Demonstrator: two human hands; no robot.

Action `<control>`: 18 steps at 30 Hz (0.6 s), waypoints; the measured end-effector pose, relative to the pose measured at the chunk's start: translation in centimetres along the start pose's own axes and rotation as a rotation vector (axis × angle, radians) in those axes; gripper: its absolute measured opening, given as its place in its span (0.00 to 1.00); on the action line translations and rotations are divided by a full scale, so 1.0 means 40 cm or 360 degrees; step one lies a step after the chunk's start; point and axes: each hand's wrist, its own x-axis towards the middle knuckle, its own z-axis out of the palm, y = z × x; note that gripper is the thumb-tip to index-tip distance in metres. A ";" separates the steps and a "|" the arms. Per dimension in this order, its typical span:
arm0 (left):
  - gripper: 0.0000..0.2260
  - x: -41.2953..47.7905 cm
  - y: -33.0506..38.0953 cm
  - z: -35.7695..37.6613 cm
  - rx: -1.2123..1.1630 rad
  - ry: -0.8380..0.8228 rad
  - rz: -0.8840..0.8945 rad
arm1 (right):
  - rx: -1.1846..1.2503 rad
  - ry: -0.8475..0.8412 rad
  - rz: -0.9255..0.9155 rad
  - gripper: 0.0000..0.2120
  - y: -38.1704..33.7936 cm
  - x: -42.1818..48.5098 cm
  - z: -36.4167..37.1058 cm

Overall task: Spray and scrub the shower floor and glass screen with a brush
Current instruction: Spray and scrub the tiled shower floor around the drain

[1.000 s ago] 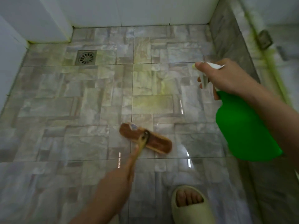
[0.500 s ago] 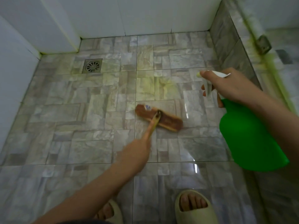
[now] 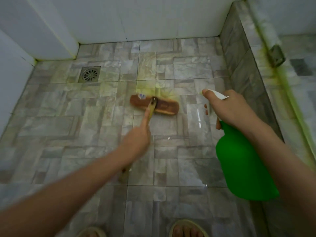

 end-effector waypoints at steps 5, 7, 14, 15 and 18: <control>0.36 -0.172 0.100 0.060 -0.0382 -0.0018 -0.0050 | -0.0091 -0.0034 -0.0030 0.33 -0.002 0.033 -0.033; 0.35 -0.062 0.106 0.034 -0.0220 0.0058 -0.0034 | -0.0088 -0.0020 -0.0062 0.34 -0.006 0.045 -0.032; 0.36 0.082 0.118 -0.001 -0.0298 0.0099 -0.0288 | -0.0016 -0.0094 -0.0051 0.30 -0.022 0.077 -0.012; 0.36 -0.003 0.131 0.037 -0.0360 0.0107 -0.0268 | -0.0021 -0.0110 -0.0062 0.31 -0.026 0.080 -0.006; 0.34 -0.164 0.153 0.108 -0.0393 -0.0027 -0.0246 | -0.0054 -0.0125 -0.0072 0.33 -0.021 0.090 0.009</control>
